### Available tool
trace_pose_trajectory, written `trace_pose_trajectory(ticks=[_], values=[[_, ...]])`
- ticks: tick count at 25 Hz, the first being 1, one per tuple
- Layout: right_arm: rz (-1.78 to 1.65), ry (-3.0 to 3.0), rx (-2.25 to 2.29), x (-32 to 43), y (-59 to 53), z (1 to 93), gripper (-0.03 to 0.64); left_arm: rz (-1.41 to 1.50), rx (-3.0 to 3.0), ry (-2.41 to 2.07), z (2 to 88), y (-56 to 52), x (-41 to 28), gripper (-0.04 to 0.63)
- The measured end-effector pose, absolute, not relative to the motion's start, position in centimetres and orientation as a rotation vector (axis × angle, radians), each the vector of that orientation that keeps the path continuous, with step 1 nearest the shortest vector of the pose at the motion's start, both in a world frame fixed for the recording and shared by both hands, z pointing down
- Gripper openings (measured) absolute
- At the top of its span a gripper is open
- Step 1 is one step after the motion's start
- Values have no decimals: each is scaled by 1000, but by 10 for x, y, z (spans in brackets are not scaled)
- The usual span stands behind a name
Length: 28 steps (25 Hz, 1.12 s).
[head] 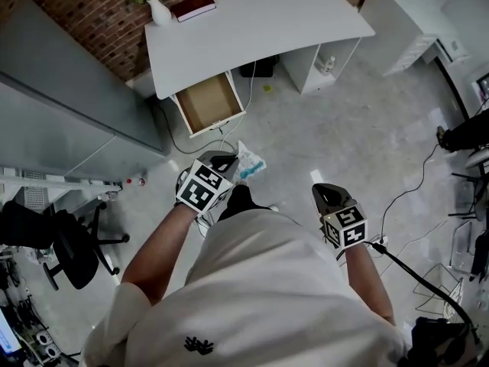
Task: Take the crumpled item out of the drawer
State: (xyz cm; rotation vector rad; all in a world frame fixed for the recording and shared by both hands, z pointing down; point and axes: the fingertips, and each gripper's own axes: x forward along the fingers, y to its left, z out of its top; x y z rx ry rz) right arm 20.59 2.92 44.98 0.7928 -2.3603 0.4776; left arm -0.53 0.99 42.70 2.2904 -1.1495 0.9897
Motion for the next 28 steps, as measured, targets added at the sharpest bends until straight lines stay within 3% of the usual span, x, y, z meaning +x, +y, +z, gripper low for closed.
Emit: trace_pose_trajectory(ticks=[28], values=[[455,-2387,779,212,43,448,29,1028,2290,-1104,432,30,13,25]])
